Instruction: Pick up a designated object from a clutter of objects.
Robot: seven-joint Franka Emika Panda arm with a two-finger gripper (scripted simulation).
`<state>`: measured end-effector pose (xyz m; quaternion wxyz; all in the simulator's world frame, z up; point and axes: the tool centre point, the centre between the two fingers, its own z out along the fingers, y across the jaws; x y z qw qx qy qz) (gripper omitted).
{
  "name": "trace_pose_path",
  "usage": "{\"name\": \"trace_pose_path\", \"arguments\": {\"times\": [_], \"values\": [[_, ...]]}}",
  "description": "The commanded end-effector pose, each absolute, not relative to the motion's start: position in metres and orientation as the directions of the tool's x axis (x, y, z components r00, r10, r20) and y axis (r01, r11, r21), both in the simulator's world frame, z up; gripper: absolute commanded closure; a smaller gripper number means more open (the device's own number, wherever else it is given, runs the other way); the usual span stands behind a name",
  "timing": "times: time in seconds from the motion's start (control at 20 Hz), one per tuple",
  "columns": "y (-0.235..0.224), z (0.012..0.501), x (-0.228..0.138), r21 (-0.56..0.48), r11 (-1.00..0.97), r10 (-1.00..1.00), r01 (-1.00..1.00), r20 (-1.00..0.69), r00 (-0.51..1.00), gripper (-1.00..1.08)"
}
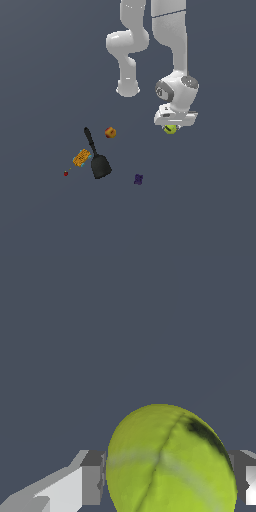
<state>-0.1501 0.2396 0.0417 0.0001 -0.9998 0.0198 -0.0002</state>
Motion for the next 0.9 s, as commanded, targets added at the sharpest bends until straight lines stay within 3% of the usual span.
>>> {"name": "trace_pose_path", "arguments": {"times": [0.0, 0.85], "values": [[0.239, 0.041, -0.15, 0.0, -0.999, -0.041, -0.041, 0.0, 0.999, 1.08], [0.208, 0.064, -0.134, 0.0, -0.999, -0.04, -0.04, 0.001, 0.999, 1.08]]}}
